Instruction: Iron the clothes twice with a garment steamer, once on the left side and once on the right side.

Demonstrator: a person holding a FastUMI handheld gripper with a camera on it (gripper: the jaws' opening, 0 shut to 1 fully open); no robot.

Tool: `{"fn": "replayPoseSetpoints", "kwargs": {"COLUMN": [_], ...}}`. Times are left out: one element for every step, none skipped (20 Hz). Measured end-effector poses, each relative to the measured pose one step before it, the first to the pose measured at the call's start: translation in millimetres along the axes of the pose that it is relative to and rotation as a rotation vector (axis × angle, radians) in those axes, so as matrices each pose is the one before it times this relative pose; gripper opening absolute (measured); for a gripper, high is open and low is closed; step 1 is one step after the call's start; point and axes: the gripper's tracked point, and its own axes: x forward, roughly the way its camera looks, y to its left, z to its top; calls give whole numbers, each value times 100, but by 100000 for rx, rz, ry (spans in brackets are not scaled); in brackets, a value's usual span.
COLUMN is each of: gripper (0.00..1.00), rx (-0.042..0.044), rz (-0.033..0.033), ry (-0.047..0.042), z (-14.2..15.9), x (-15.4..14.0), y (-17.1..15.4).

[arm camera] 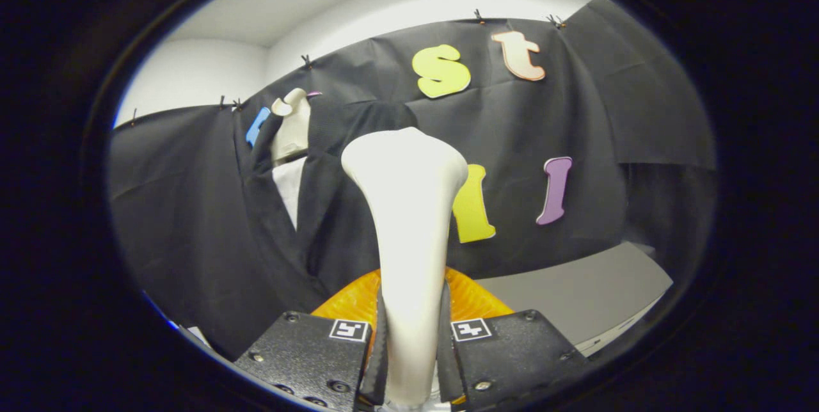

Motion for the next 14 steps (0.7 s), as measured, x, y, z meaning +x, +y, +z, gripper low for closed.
{"fn": "replayPoseSetpoints", "kwargs": {"gripper": [34, 34, 34, 34, 34, 34, 34, 34, 34, 34, 34, 34, 34, 34], "rx": [-44, -113, -1091, -768, -428, -391, -638, -10, 99, -29, -115, 166, -109, -230], "rz": [248, -51, -588, -187, 387, 123, -83, 232, 432, -74, -317, -285, -385, -511], "ry": [356, -20, 465, 290, 354, -189, 182, 164, 401, 407, 536, 327, 344, 94], "z": [-39, 102, -36, -256, -67, -117, -25, -236, -152, -181, -243, -220, -190, -128], "x": [541, 452, 460, 408, 310, 166, 162, 150, 137, -85, 94, 135, 107, -73], "y": [956, 841, 641, 678, 656, 492, 343, 201, 298, 140, -50, -42, -71, -44]}}
